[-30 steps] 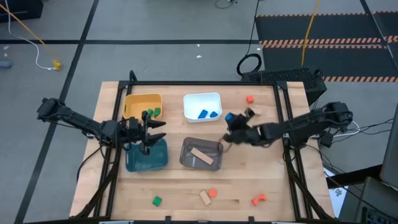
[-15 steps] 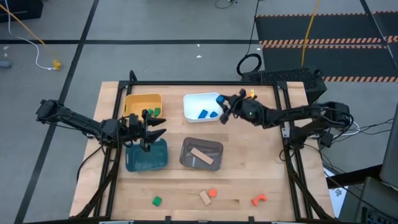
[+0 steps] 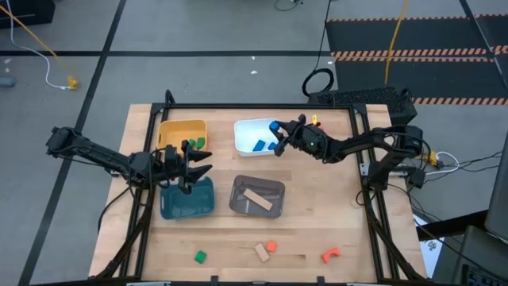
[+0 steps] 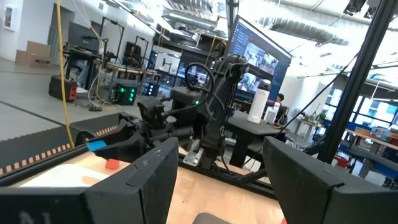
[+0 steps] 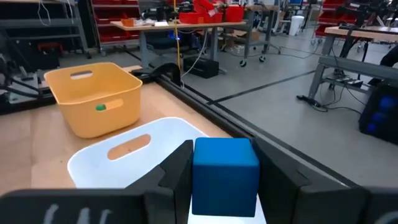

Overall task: Sort & place blocks by color
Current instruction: Put the blue block into the white bin

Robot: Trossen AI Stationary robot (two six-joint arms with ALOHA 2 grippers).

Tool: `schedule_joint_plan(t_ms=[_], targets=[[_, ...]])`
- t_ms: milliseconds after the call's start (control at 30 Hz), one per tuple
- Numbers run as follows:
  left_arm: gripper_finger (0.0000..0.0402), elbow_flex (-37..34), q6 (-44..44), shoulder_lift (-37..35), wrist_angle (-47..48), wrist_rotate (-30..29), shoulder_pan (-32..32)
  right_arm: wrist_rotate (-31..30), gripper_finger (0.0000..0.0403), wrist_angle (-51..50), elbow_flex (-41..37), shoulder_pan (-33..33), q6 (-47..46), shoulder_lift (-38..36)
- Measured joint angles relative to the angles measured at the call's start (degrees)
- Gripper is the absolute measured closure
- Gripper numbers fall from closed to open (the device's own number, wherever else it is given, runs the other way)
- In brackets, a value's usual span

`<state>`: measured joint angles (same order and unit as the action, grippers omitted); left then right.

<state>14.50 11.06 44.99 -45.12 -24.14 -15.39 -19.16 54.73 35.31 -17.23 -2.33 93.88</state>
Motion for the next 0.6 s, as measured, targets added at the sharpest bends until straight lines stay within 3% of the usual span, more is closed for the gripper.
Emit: schedule_joint_plan(t_ms=[600], targets=[[0.0167, 0.0, -0.3, 0.0, 0.4, 0.0, 0.0, 3.7, 0.0265, 1.3, 0.0, 0.2, -6.1, 7.1]])
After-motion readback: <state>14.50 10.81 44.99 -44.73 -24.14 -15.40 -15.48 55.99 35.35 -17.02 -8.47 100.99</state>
